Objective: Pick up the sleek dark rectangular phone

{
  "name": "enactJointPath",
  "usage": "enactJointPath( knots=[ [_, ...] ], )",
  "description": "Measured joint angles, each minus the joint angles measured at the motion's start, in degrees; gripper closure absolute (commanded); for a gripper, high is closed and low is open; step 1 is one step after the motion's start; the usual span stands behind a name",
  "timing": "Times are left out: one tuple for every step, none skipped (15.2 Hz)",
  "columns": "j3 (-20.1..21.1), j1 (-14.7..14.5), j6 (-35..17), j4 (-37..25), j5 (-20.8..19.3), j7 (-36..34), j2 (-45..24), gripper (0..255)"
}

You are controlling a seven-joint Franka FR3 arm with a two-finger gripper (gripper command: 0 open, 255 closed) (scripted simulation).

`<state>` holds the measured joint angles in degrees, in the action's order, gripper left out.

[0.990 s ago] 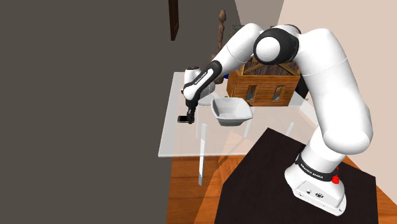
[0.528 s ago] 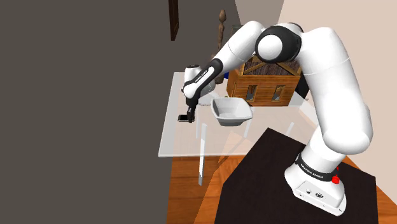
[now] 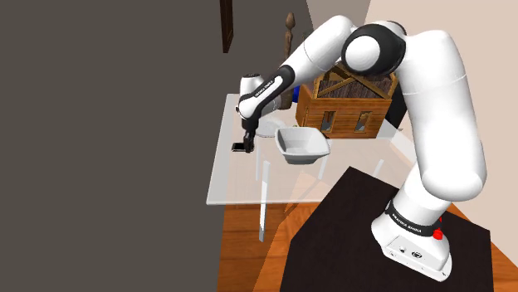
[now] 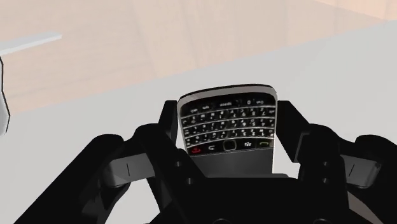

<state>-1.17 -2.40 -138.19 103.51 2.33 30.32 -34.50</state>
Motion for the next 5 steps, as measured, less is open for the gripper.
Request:
enactJointPath(
  knots=[
    [0.0, 0.1, 0.4, 0.3, 0.0, 0.1, 0.7, 255],
    [0.0, 0.1, 0.9, 0.4, 0.0, 0.1, 1.3, 255],
    [-0.1, 0.0, 1.4, 0.5, -0.1, -0.1, 1.9, 255],
    [-0.1, 0.0, 2.0, 0.3, -0.1, -0.1, 2.3, 255],
    [-0.1, -0.1, 2.4, 0.2, -0.1, -0.1, 2.6, 255]
  ],
)
